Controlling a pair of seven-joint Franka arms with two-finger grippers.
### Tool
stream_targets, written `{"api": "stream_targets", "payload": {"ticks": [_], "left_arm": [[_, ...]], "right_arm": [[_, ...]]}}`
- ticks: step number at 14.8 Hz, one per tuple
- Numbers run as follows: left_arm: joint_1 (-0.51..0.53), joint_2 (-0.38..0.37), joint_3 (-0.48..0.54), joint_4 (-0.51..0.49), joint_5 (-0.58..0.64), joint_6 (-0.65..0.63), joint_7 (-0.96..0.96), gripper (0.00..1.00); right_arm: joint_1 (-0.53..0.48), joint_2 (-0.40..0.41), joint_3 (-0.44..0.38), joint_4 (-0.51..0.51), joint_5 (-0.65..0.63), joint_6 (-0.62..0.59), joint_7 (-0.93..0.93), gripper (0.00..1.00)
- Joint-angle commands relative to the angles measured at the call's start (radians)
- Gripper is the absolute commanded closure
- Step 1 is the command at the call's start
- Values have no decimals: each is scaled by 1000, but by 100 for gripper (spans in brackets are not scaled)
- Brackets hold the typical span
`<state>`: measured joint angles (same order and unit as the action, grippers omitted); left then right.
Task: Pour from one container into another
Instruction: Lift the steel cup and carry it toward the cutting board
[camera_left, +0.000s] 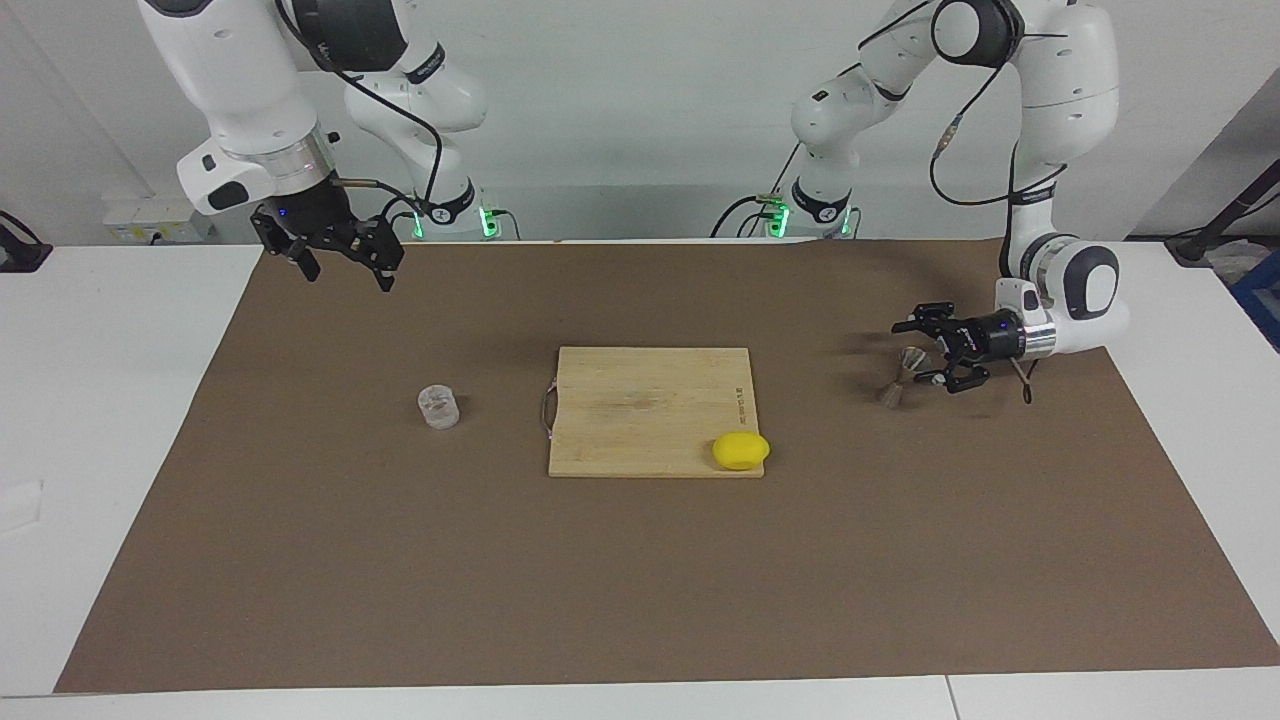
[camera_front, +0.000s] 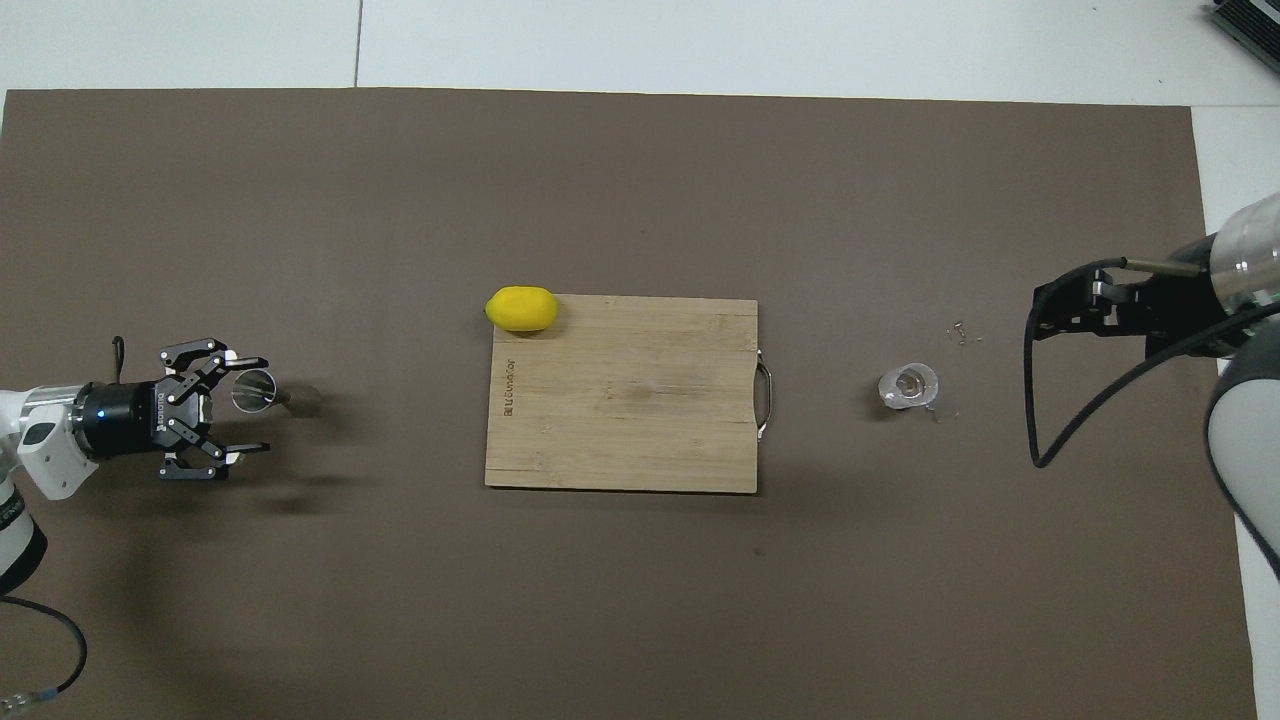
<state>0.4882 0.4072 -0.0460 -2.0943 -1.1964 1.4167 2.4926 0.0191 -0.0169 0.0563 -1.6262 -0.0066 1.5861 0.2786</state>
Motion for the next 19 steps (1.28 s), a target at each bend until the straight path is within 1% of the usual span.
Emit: {"api": "stream_targets", "payload": {"ticks": [1,2,3,6,7,8,11,14,17,19], "left_arm": [[-11,-4,8,-15,-22,28,28,17],[-10,-2,8,-15,-22,30,28,26],[-8,-2,8,-15,-22,31,28,32],[-5,-2,8,-10,-22,34,28,61],[-7,-2,8,-7,-22,38,26,67],[-8,-2,8,-3,-23,39,26,71],[-13,1,6,16,-46,38,-13,75],[-54,-2,2,57,-51,27,-113,74],[-135,-10,0,92,-78,22,-254,72],[-209,-17,1,92,-101,25,-258,72]], "right_arm": [[-13,-21,2,-21,27,-9,-7,0],[-13,-21,2,-20,27,-9,-7,0],[-15,-21,2,-21,27,-9,-7,0],[-15,-21,2,-23,27,-9,-7,0],[-15,-21,2,-21,27,-9,-7,0],[-13,-21,2,-21,27,-9,-6,0],[-13,-21,2,-23,27,-9,-6,0],[-15,-21,2,-23,27,-9,-7,0],[-15,-21,2,-23,27,-8,-4,0],[-30,-21,4,-21,27,-8,42,0]]}}
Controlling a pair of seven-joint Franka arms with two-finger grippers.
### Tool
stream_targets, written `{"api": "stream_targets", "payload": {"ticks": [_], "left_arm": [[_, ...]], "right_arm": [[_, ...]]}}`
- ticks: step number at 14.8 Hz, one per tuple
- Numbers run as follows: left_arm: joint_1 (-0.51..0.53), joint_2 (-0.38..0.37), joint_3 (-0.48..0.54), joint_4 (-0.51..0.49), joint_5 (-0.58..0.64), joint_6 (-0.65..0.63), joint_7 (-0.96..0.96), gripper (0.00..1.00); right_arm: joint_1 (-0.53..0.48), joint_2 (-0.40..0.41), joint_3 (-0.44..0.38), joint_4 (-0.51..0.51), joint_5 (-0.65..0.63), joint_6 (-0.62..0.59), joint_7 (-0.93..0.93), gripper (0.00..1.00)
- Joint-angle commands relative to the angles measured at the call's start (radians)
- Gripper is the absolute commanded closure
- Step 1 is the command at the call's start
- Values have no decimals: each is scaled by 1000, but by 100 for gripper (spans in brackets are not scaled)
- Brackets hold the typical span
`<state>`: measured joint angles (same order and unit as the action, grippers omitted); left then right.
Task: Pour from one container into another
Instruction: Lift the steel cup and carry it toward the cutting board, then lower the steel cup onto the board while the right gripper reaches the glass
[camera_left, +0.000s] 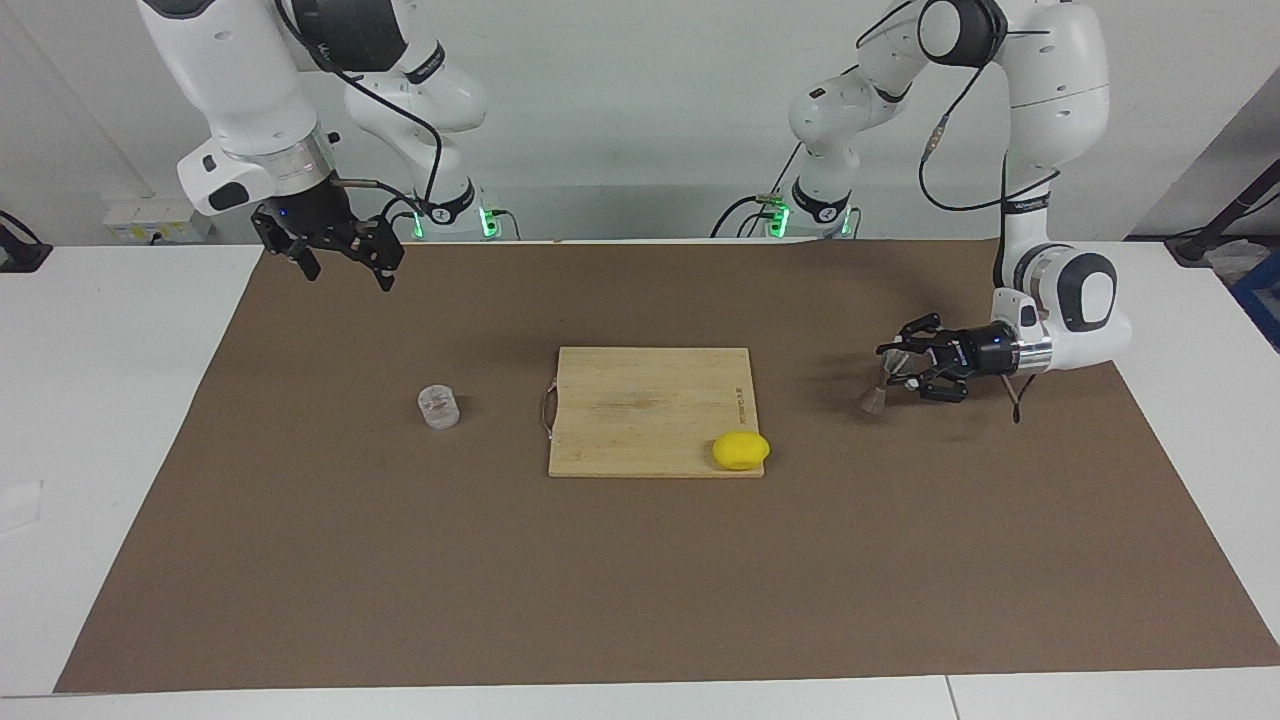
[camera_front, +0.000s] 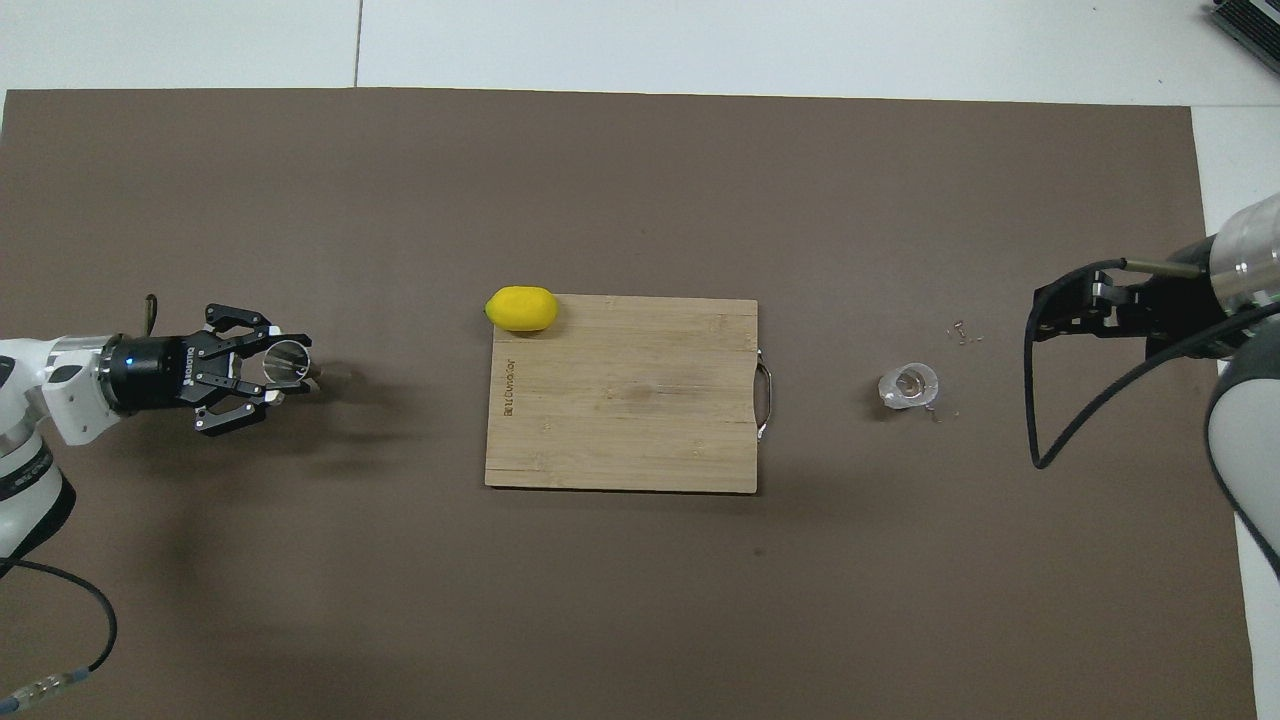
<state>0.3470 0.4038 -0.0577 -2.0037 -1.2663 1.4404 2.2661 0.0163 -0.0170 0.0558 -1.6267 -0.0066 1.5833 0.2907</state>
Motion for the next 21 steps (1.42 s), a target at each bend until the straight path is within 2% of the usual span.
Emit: {"api": "stream_targets", "payload": {"ticks": [1,3,5,11,15,18,21], "left_arm": [[-97,-13,12,2,-41,3,-46,72],[-173,-17,12,-7,-80,3,-74,72],[-248,-55,13,-33,-122,32,-76,72],[-488,-134,12,-118,-322,248,-80,72],[-675,-128,12,-121,-516,441,-77,71],[-793,-115,12,-112,-655,582,-31,70],[-855,-105,12,-110,-761,647,87,69]], "right_arm": [[-29,-21,4,-22,27,-6,63,0],[-30,-21,4,-25,27,1,120,1],[-42,-21,4,-30,31,6,233,0],[-114,-12,2,-47,178,15,563,0],[-121,0,2,-107,252,93,798,0],[-137,14,2,-183,292,171,834,0],[-179,96,2,-202,373,190,854,0]]}}
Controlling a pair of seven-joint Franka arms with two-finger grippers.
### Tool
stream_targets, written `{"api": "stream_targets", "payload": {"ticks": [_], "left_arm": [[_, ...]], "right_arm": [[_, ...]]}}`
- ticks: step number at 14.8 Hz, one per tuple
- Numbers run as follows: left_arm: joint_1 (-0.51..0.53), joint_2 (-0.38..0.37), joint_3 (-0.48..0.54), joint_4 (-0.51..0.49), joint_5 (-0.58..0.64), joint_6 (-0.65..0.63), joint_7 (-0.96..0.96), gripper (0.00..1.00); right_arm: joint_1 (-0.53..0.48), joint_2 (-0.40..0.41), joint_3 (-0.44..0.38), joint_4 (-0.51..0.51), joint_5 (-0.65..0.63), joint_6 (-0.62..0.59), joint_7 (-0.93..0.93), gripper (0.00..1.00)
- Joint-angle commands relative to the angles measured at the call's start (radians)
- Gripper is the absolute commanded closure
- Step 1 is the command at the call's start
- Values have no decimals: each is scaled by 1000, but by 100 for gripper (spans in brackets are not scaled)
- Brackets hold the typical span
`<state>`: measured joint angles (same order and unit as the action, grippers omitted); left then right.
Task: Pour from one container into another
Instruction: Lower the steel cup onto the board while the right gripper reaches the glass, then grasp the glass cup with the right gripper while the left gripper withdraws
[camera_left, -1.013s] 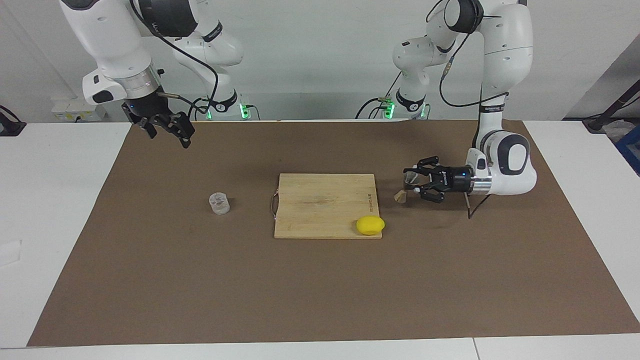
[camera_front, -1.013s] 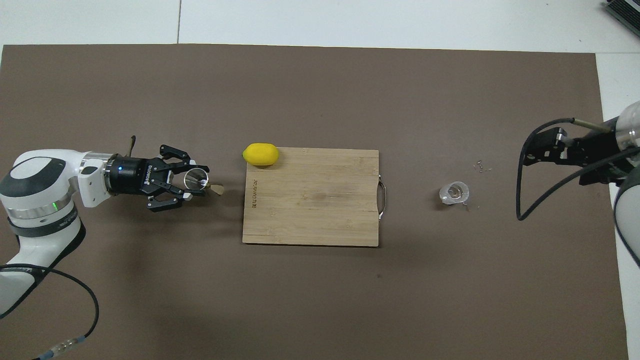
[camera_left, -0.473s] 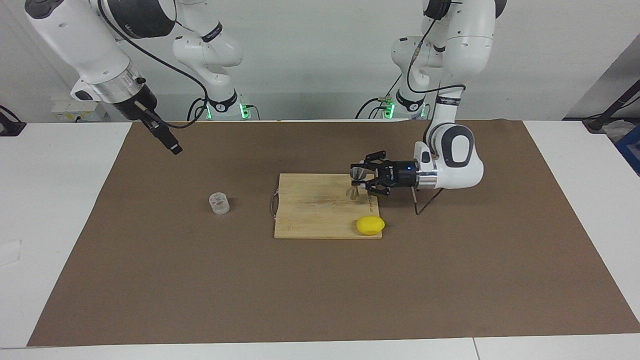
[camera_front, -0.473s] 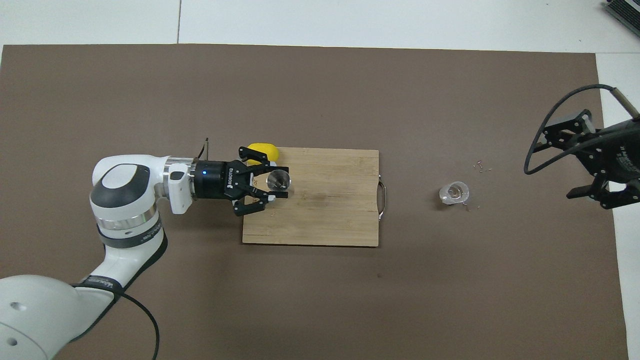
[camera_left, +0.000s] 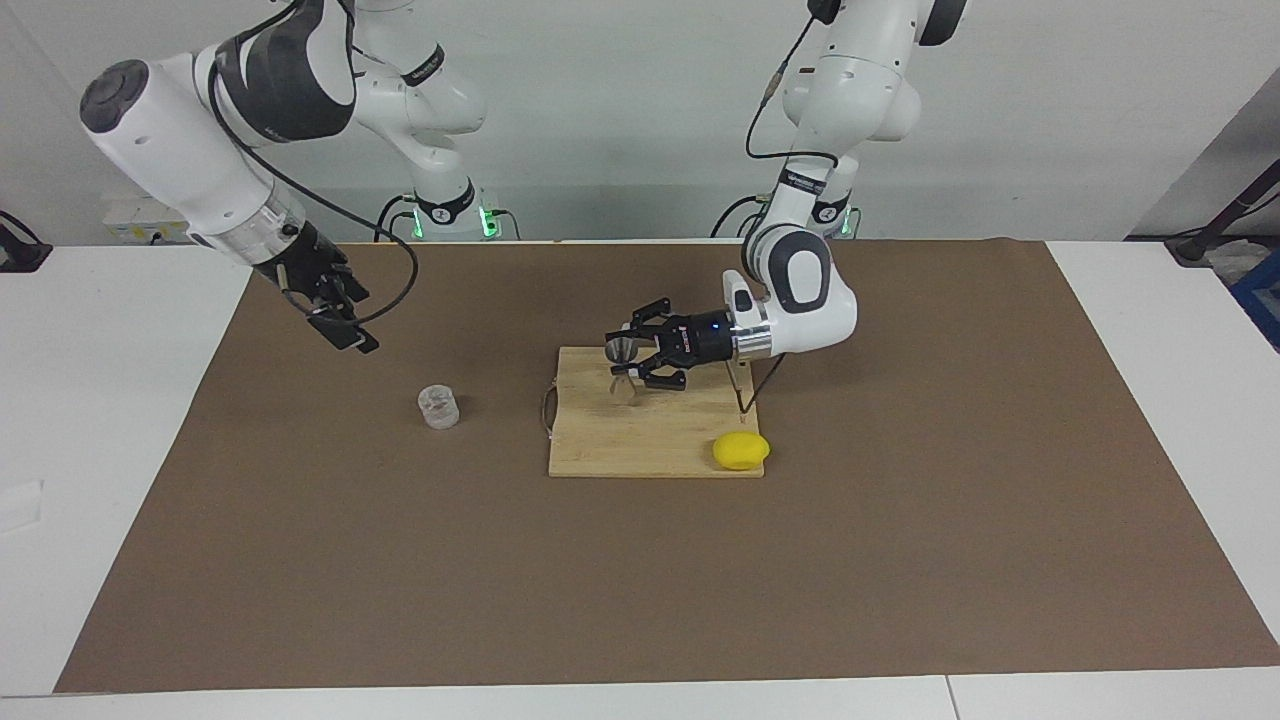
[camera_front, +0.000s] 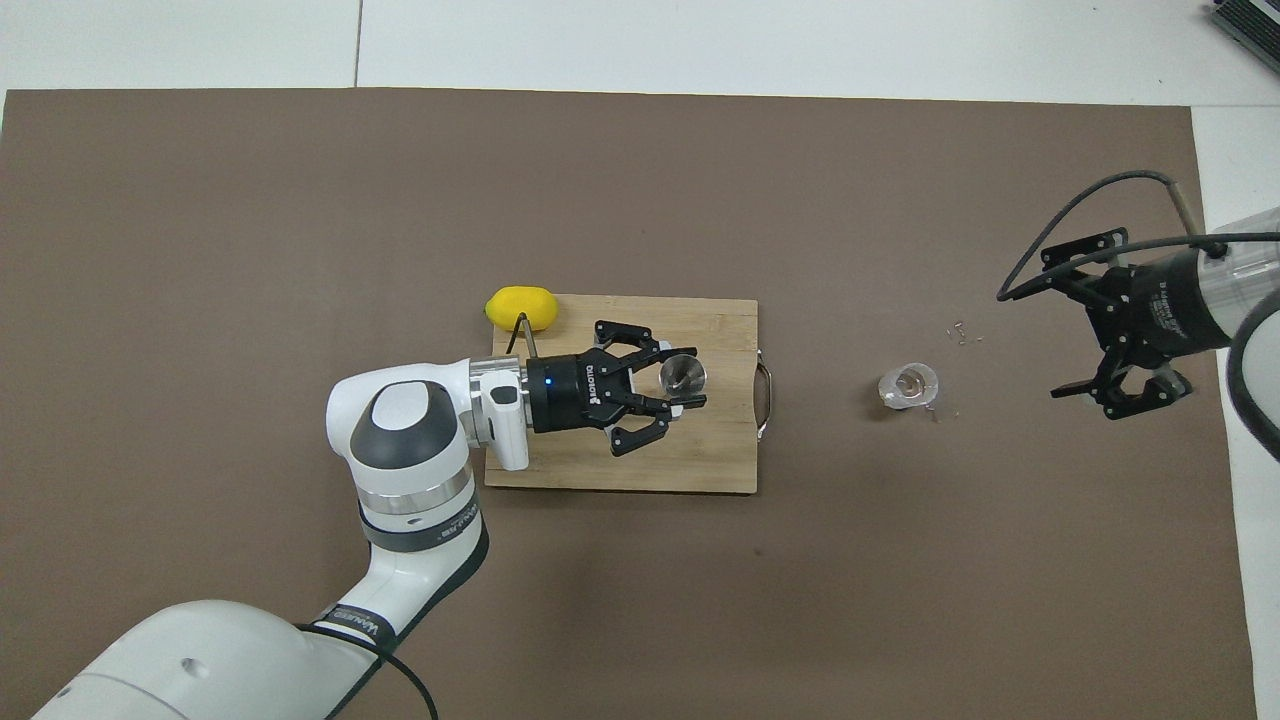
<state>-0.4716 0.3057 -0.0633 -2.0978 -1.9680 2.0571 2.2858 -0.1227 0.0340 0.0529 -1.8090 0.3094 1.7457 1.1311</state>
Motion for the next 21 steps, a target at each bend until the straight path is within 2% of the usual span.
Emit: {"api": "stream_targets", "payload": {"ticks": [1,2,5,8,11,13,14,15,21], "left_arm": [[-44,-5,17,-19,-78,35,86,69],[-45,-2,17,-24,-95,37,122,69],[-65,70,14,-25,-181,23,237,68],[-68,72,16,-16,-187,23,271,67],[-70,72,17,-19,-189,26,293,65],[-68,72,19,-24,-189,28,296,54],[-62,72,19,-24,-189,31,294,10],[-59,72,19,-25,-189,35,294,0],[-12,62,22,-51,-169,17,294,0]], "right_arm": [[-48,79,5,-21,69,38,4,0],[-48,108,5,-21,69,69,-1,0],[-43,164,5,-39,100,139,-1,0],[-40,164,7,-140,141,222,-4,0],[-34,155,7,-197,172,241,-42,0],[-32,143,8,-255,180,300,-54,0],[-29,141,9,-272,200,322,-65,0],[-29,142,7,-279,226,340,-82,0],[-28,173,8,-322,293,405,-146,0]]}}
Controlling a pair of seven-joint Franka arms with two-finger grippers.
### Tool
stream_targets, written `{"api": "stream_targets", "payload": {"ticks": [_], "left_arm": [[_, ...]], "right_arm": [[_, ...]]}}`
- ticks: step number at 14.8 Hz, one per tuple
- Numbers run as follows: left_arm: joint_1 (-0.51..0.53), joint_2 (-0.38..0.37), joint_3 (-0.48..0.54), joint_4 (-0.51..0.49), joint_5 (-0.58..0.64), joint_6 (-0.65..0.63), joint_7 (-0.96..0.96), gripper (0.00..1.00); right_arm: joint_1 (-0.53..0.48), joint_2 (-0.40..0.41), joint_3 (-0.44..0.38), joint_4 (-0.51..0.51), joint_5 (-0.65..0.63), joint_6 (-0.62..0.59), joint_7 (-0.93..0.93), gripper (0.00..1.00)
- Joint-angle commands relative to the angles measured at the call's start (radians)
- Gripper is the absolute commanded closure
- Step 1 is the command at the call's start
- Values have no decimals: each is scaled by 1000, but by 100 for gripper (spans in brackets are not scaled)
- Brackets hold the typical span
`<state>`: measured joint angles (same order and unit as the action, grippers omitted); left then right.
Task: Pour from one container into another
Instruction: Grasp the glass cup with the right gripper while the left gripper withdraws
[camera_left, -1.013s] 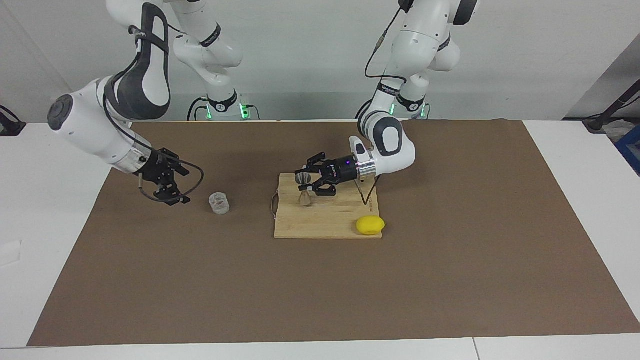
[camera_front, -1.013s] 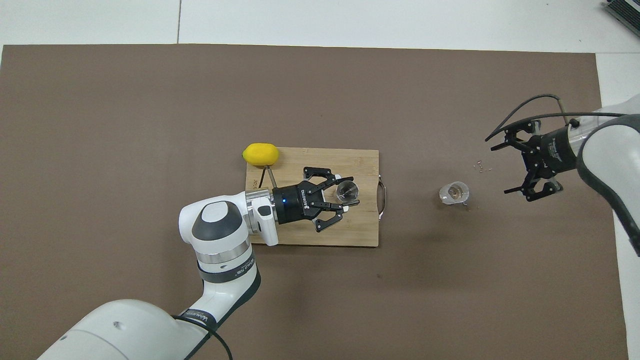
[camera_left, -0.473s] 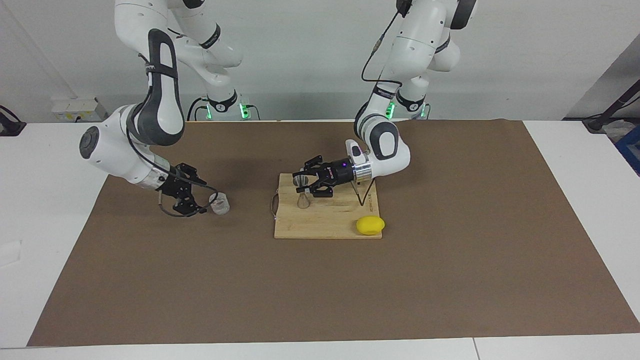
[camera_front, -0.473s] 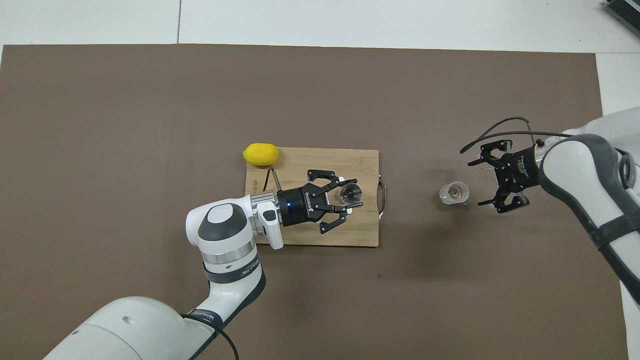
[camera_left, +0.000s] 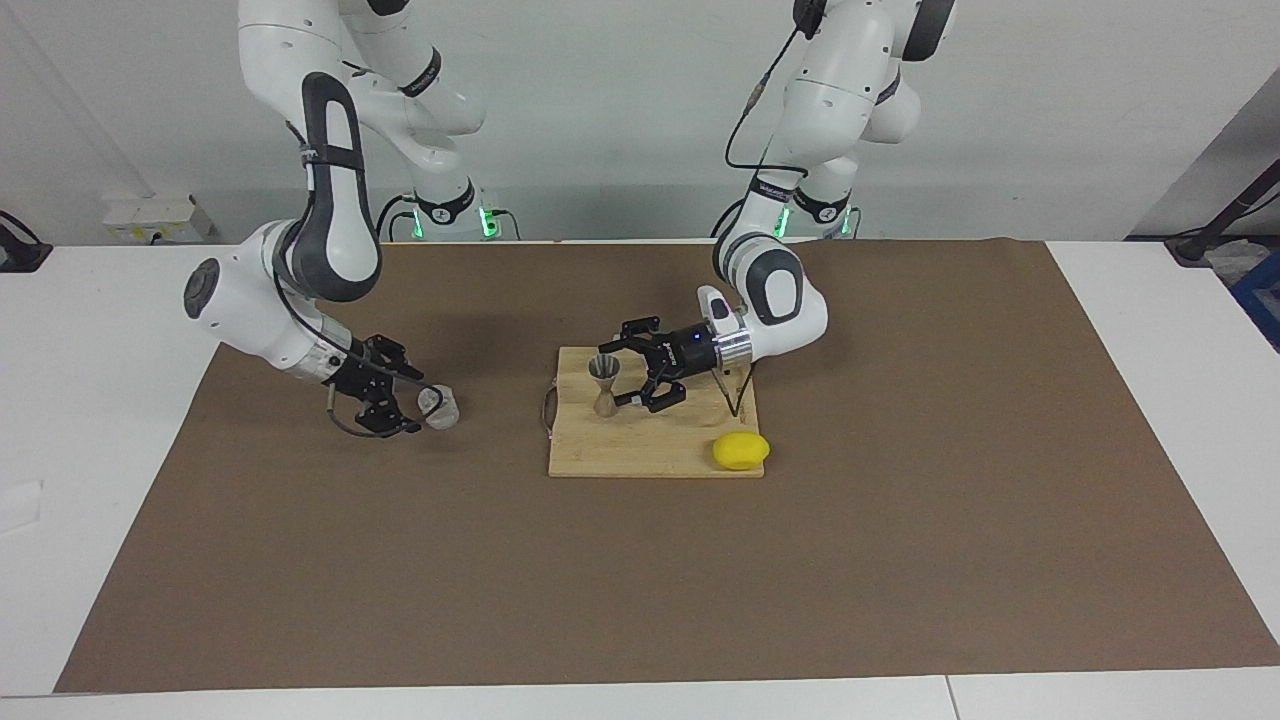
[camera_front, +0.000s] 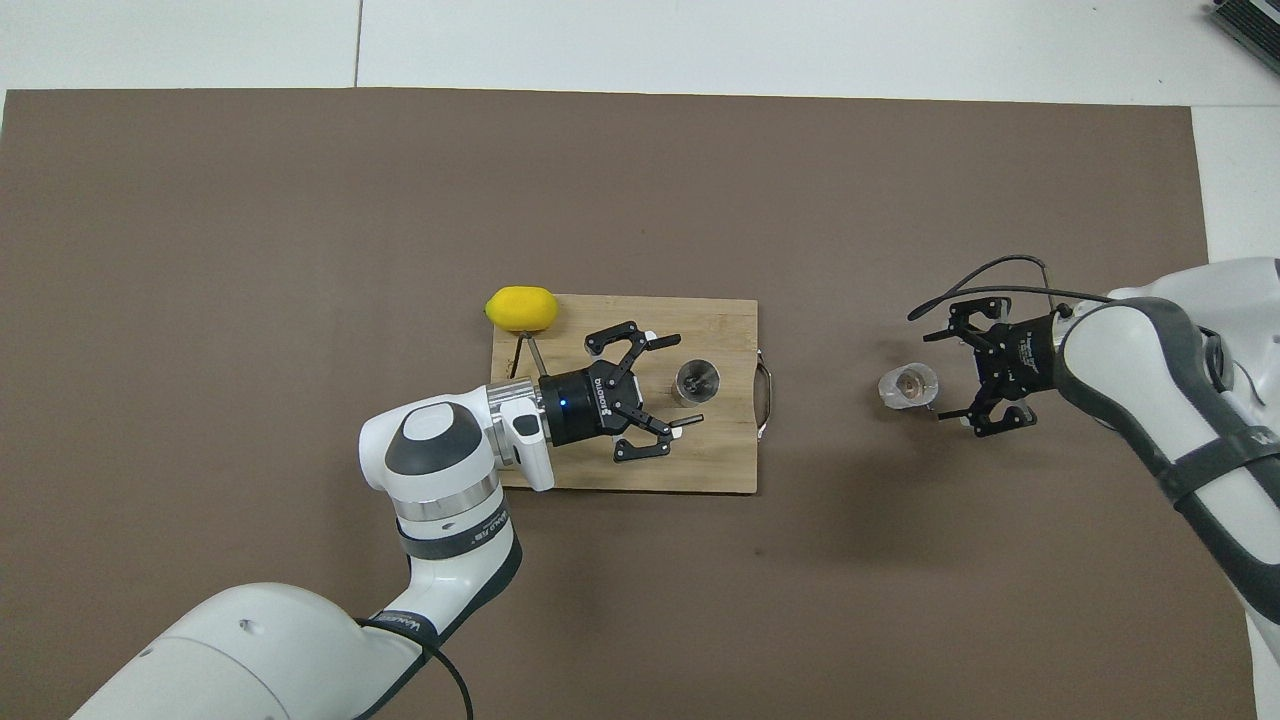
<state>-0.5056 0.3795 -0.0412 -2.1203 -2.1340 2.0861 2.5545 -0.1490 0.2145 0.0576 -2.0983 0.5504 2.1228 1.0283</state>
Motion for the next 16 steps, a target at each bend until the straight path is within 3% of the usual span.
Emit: {"api": "stream_targets", "payload": {"ticks": [1,5,10,16], "left_arm": [[41,-24,1,-44,18,-21,26,0],[133,-125,0,-147,147,-38,20,0],[263,-183,1,-205,336,-113,15,0],[522,-254,6,-190,795,-228,-40,0]], "right_arm": [[3,-4,4,-32,66,34,-43,0],[17,39,2,-48,150,75,-132,1],[17,52,2,-51,177,75,-148,6],[17,45,4,-37,178,63,-137,90]]}}
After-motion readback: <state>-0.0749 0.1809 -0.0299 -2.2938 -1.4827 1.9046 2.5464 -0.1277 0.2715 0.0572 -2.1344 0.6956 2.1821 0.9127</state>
